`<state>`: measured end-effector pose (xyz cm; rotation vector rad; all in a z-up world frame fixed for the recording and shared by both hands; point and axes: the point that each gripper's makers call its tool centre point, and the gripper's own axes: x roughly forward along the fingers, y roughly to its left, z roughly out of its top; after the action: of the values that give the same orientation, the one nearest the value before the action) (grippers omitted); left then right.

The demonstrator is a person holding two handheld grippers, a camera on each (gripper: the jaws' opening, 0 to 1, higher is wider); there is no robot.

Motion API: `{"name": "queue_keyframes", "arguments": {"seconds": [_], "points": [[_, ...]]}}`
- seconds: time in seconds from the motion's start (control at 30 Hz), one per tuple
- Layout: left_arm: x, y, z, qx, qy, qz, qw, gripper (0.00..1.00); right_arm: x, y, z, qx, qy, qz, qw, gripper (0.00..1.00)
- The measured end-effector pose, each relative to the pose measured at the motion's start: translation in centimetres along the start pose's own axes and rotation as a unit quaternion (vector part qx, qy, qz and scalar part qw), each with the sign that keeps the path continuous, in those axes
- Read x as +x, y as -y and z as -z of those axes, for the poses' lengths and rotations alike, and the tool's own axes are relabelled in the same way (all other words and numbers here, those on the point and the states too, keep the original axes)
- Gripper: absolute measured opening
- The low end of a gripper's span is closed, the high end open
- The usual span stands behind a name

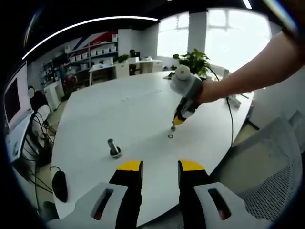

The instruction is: Place the washer onto the threaded stud by aligning its center hole with the stud, sliding it down to the base, and recovering from edge contact or off-axis alignment until the washer reaches the visible bottom stop.

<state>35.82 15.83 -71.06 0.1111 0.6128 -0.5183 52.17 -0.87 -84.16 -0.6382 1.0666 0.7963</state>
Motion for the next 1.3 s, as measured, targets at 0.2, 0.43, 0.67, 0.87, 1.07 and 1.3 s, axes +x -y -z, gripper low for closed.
{"name": "queue_keyframes", "arguments": {"seconds": [0.2, 0.43, 0.67, 0.87, 1.07, 1.3], "points": [[0.0, 0.1, 0.0, -0.002, 0.0, 0.0, 1.0, 0.27, 0.5, -0.2, 0.5, -0.005, -0.013, -0.002, 0.9999, 0.14], [-0.1, 0.1, 0.1, -0.001, -0.003, 0.001, 1.0, 0.27, 1.1, -0.4, 0.9, -0.013, -0.024, -0.004, 0.9996, 0.14], [0.0, 0.1, 0.2, -0.001, -0.006, 0.002, 1.0, 0.27, 1.2, -0.2, 0.8, -0.003, -0.022, -0.009, 0.9997, 0.14], [0.0, 0.1, 0.3, -0.002, -0.007, 0.001, 1.0, 0.27, 1.2, -0.3, 1.0, -0.01, -0.024, -0.013, 0.9996, 0.14], [0.1, 0.1, 0.3, -0.001, -0.01, 0.001, 1.0, 0.27, 1.1, -0.1, 1.2, -0.013, -0.021, -0.015, 0.9996, 0.16], [0.1, 0.1, 0.3, 0.0, -0.011, 0.001, 0.9999, 0.27, 0.5, 0.2, 1.9, -0.012, -0.02, -0.013, 0.9996, 0.17]]}}
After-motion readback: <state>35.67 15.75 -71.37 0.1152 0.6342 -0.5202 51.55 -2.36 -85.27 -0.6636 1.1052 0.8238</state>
